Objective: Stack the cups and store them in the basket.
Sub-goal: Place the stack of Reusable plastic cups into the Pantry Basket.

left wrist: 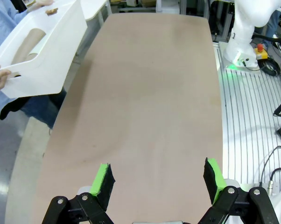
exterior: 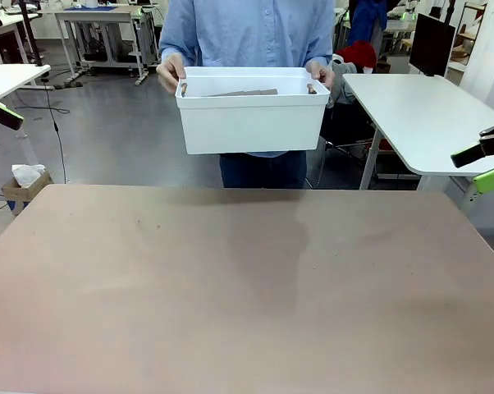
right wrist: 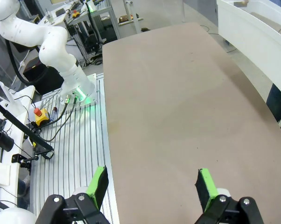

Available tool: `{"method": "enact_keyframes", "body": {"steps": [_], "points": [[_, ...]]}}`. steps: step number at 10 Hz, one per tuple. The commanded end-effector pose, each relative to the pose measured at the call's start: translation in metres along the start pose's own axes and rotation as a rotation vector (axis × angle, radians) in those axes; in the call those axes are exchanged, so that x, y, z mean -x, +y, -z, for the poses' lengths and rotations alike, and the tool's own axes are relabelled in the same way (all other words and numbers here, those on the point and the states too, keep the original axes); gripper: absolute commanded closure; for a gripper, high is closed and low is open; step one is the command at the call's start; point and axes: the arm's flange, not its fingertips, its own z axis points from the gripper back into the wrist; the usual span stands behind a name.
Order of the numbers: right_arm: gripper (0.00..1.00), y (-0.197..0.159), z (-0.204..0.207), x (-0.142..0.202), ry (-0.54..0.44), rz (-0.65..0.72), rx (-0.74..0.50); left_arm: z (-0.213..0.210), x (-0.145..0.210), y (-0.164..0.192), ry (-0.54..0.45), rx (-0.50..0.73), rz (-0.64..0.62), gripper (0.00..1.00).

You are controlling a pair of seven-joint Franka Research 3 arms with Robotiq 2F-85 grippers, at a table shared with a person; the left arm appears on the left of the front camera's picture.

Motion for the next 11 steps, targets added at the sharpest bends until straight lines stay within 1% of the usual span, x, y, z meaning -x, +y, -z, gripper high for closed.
{"method": "enact_keyframes", "body": {"steps": [1, 11], "points": [[0.00, -0.0010, -0.0018, -0.0008, -0.021, -0.023, -0.007, -0.0008, -0.0028, 0.0003, -0.013, 0.001, 0.000, 0.00], [0.00, -0.0010, -0.0018, -0.0008, -0.021, -0.023, -0.007, -0.0008, -0.0028, 0.0003, -0.013, 0.001, 0.000, 0.00]]}}
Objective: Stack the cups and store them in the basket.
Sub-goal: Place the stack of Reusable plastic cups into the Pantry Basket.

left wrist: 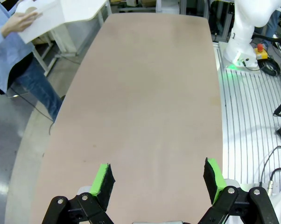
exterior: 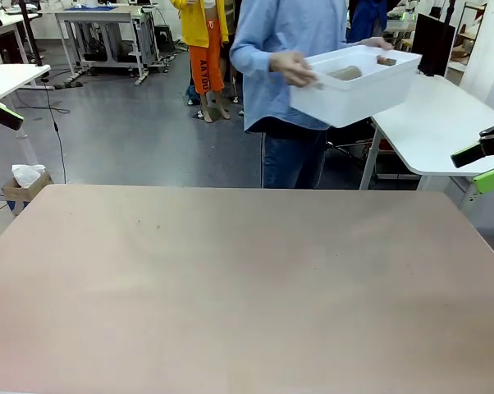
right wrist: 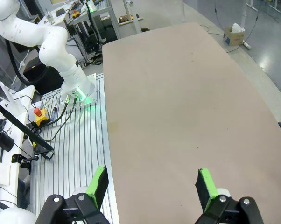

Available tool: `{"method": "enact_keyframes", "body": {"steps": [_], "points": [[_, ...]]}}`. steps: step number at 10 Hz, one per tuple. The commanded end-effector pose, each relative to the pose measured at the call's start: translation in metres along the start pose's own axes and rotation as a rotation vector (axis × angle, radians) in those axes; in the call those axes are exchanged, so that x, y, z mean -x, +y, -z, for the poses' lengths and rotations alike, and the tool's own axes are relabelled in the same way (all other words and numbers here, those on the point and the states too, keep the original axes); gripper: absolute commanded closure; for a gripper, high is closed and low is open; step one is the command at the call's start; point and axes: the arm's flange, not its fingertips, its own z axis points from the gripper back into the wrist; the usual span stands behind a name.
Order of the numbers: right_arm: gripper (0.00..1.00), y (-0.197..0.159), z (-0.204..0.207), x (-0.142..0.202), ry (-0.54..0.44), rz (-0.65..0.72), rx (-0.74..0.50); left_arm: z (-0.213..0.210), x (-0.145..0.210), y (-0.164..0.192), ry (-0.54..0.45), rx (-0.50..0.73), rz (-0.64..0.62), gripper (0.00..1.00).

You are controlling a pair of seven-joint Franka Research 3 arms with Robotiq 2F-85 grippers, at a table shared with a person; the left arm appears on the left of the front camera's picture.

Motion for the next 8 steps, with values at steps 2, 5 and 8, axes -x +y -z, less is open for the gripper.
{"method": "enact_keyframes", "body": {"steps": [2, 5, 8], "points": [[0.00, -0.0010, -0.0018, -0.0008, -0.021, -0.023, -0.007, -0.0008, -0.0028, 0.0003, -0.013, 0.001, 0.000, 0.00], [0.00, -0.0010, -0.0018, -0.0008, -0.021, -0.023, -0.007, -0.0008, -0.0028, 0.0003, -0.013, 0.001, 0.000, 0.00], [0.00, -0.0010, -0.0018, -0.0008, -0.021, -0.023, -0.007, -0.0008, -0.0028, 0.0003, -0.013, 0.001, 0.000, 0.00]]}}
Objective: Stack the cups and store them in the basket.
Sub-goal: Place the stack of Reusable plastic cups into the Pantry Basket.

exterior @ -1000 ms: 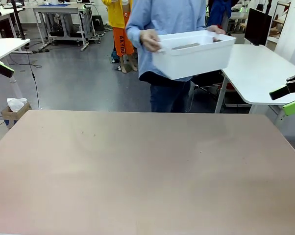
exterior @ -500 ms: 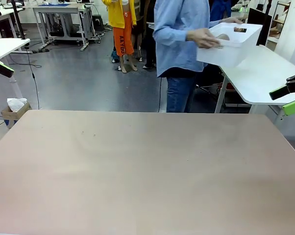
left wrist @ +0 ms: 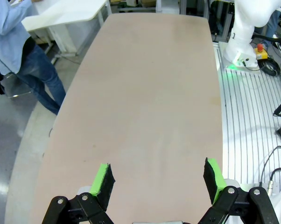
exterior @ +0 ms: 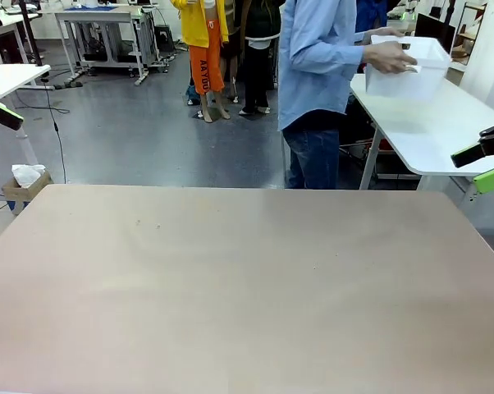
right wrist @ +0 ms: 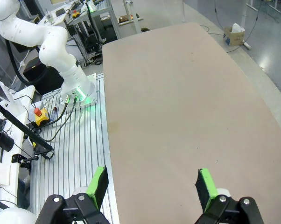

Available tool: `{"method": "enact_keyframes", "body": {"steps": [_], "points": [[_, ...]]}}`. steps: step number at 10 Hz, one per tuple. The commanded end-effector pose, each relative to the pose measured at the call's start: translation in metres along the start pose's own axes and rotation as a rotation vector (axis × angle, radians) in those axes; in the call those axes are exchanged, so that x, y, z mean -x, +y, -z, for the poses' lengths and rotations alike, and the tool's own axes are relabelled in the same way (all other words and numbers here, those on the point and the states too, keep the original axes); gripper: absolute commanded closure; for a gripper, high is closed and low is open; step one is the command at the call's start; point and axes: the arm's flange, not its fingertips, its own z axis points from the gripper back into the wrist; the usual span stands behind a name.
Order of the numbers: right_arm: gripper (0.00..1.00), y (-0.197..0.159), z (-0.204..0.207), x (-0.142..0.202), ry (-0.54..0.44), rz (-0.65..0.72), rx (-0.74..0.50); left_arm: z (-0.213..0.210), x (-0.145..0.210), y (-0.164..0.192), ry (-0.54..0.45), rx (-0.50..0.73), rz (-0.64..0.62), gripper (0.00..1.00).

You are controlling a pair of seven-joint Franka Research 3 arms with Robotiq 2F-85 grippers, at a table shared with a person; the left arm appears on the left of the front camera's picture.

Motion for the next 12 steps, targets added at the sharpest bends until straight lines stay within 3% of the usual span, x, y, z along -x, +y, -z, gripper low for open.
{"method": "enact_keyframes", "body": {"steps": [1, 12], "points": [[0.00, -0.0010, -0.0018, -0.0008, -0.021, -0.023, -0.007, -0.0009, -0.0029, 0.0002, -0.013, 0.001, 0.000, 0.00], [0.00, -0.0010, -0.0018, -0.0008, -0.021, -0.023, -0.007, -0.0009, -0.0029, 0.0002, -0.013, 0.001, 0.000, 0.00]]}}
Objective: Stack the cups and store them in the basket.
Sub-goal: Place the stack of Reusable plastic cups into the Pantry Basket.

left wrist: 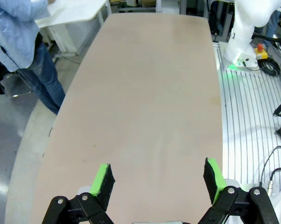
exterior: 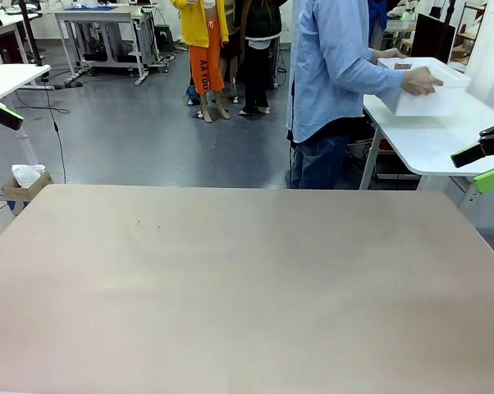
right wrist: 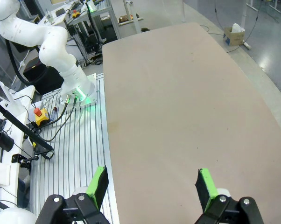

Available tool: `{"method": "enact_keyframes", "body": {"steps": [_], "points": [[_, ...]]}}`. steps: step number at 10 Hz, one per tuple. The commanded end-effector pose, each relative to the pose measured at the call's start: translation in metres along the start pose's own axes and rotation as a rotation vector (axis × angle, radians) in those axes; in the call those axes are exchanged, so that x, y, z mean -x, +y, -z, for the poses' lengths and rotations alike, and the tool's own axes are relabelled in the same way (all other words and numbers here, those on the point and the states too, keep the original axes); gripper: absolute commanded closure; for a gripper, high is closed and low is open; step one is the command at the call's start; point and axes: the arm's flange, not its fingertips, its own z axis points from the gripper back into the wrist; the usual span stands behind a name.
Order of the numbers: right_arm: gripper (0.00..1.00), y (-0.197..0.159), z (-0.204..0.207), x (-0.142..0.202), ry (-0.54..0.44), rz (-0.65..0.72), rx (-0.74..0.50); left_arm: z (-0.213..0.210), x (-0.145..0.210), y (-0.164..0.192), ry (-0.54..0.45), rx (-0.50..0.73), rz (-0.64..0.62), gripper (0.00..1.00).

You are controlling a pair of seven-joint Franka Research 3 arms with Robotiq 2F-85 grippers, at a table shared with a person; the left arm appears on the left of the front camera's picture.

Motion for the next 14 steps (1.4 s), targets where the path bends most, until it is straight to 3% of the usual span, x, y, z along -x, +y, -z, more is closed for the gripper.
{"method": "enact_keyframes", "body": {"steps": [1, 14], "points": [[0.00, -0.0010, -0.0018, -0.0008, -0.021, -0.022, -0.007, -0.0009, -0.0030, 0.0000, -0.014, 0.001, 0.001, 0.00], [0.00, -0.0010, -0.0018, -0.0008, -0.021, -0.022, -0.007, -0.0009, -0.0030, 0.0000, -0.014, 0.001, 0.001, 0.00]]}}
